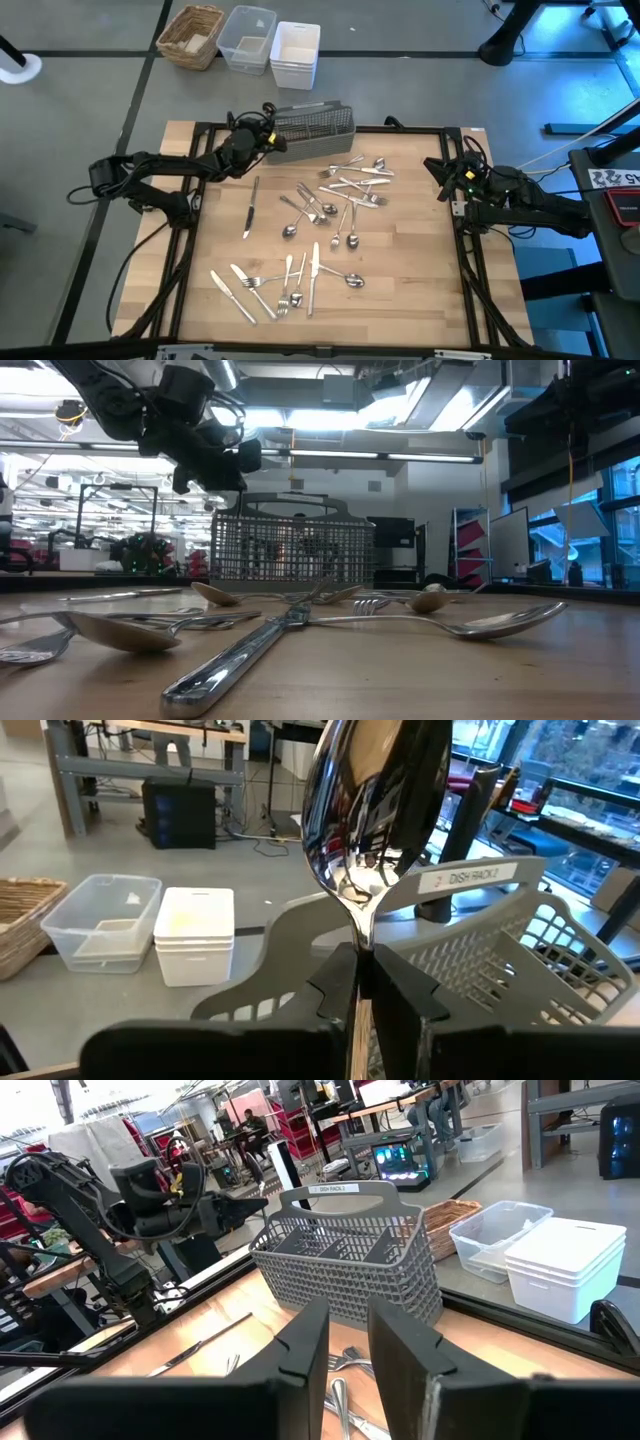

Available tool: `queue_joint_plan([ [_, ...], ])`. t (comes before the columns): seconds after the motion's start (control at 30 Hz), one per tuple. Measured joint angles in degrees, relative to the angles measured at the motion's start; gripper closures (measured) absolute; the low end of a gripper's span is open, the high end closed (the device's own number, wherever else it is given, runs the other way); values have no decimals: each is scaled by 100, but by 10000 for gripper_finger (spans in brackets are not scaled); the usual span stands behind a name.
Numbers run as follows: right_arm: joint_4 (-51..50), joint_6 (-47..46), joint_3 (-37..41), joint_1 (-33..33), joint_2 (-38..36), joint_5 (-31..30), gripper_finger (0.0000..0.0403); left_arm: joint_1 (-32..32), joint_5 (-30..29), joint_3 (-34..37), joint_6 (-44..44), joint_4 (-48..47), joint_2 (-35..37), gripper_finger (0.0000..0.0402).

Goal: Sort silverware
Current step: Put the silver spoon into the silverware rack

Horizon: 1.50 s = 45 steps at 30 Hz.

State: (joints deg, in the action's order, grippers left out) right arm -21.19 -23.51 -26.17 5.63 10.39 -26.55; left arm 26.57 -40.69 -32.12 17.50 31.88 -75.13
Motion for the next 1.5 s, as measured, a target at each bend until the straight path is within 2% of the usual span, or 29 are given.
queue_joint_plan([
  [0.13,0,-1,0,1,0,1,327,-2,0,0,4,-57,2,374],
  [0.37,0,-2,0,1,0,2,327,-2,0,0,211,-587,2,305],
  [0.5,0,-2,0,2,0,2,327,-7,0,0,424,-588,20,284],
  [0.97,0,-2,0,0,0,3,327,-431,10,0,502,-588,1089,286],
  [1.2,73,-3,0,1,8,133,327,-819,953,0,503,-591,1575,286],
  [1.37,323,406,-6,2,320,735,327,-1128,1630,0,502,-604,1679,286],
  [1.5,806,836,-7,2,951,1413,327,-1368,1765,0,503,-674,1679,286],
])
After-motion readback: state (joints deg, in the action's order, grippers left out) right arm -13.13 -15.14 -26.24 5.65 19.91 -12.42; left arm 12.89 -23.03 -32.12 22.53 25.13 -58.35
